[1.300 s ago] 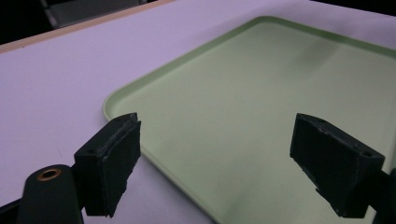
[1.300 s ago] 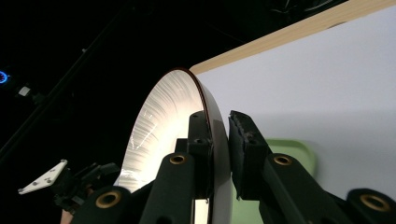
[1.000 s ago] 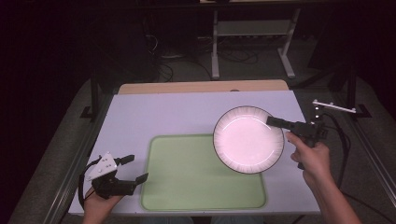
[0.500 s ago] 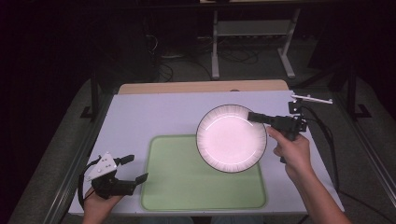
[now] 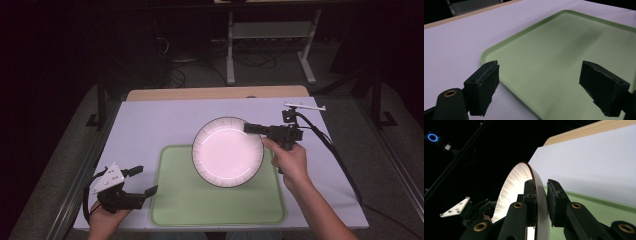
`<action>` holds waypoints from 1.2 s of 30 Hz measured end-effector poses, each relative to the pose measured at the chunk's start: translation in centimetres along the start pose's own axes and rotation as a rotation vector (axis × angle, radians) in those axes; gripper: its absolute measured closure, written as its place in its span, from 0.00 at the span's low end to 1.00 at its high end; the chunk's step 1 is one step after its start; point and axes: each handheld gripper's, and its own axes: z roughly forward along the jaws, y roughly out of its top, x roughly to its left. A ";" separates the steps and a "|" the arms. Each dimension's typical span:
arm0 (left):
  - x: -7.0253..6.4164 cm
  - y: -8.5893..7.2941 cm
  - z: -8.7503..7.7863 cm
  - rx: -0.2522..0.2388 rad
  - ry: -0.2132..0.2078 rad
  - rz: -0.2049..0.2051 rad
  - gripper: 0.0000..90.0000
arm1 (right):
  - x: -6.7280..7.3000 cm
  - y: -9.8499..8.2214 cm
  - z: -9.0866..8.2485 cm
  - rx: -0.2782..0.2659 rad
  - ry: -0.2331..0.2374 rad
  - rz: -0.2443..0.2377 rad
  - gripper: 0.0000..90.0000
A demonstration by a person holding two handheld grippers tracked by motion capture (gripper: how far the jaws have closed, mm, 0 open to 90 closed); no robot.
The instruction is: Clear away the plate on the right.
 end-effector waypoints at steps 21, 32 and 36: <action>0.0 -0.1 0.0 0.000 0.000 -0.005 0.18 | -1.8 -2.7 5.2 0.087 -0.059 0.008 0.86; 0.1 -0.1 -0.1 -0.001 0.001 -0.003 0.18 | -2.5 -4.1 6.8 0.123 -0.086 0.005 0.85; 0.1 -0.1 -0.2 -0.001 0.001 -0.002 0.18 | -2.9 -4.6 7.1 0.136 -0.103 0.004 0.85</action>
